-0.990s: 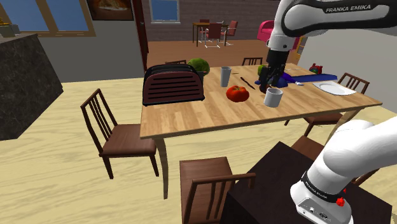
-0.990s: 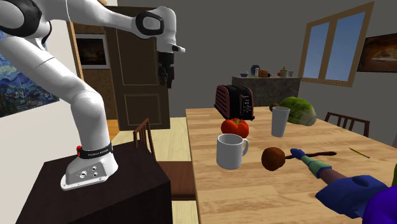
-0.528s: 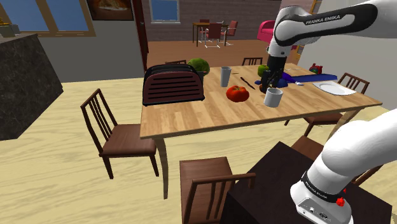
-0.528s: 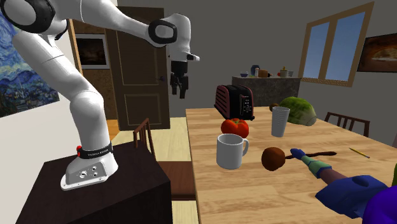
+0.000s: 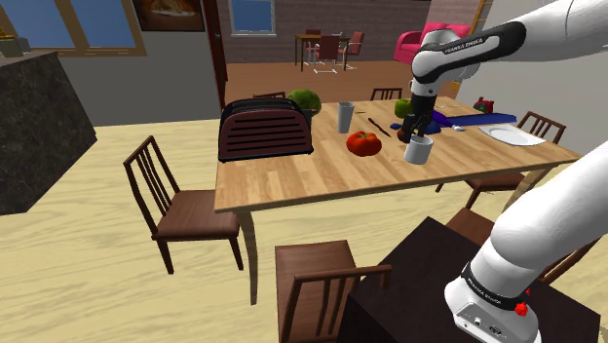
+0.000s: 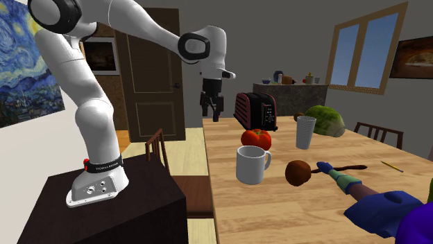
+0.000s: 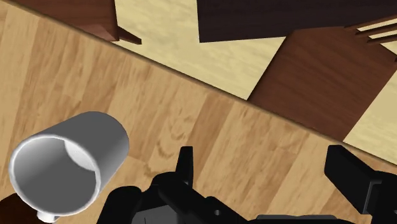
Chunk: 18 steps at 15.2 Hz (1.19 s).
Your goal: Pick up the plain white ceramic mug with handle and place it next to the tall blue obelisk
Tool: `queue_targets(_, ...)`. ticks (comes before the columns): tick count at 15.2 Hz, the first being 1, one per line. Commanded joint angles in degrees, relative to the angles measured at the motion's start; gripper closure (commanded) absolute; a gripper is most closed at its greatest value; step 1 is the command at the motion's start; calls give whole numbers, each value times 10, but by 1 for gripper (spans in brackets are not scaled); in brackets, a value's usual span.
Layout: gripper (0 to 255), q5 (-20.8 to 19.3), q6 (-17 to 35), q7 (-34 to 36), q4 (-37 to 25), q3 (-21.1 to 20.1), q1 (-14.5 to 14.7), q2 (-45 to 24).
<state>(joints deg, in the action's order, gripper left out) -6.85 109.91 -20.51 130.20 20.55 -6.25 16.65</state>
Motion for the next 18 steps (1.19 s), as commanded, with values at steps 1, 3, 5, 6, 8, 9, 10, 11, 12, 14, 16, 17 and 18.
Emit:
queue_targets(1,0,2,19,-25,-20,18,-5,-38)
queue_targets(3,0,8,35,-49,-41,33,-10,-76)
queue_targets(5,0,17,50,-74,-65,47,-16,-116)
queue_targets(6,0,23,56,-86,-77,53,-20,-136)
queue_targets(8,0,37,68,-112,-105,64,-28,-178)
queue_targets(9,0,45,73,-125,-120,68,-33,-199)
queue_targets(10,0,53,77,-138,-136,72,-39,-220)
queue_targets(11,0,62,80,-150,-152,75,-45,-242)
queue_targets(12,0,71,83,-163,-170,77,-52,-264)
queue_targets(14,0,74,91,-167,-169,76,-55,-272)
queue_targets(16,0,78,105,-169,-161,76,-57,-278)
queue_targets(17,0,79,113,-170,-156,75,-57,-281)
queue_targets(18,0,81,120,-171,-152,75,-58,-285)
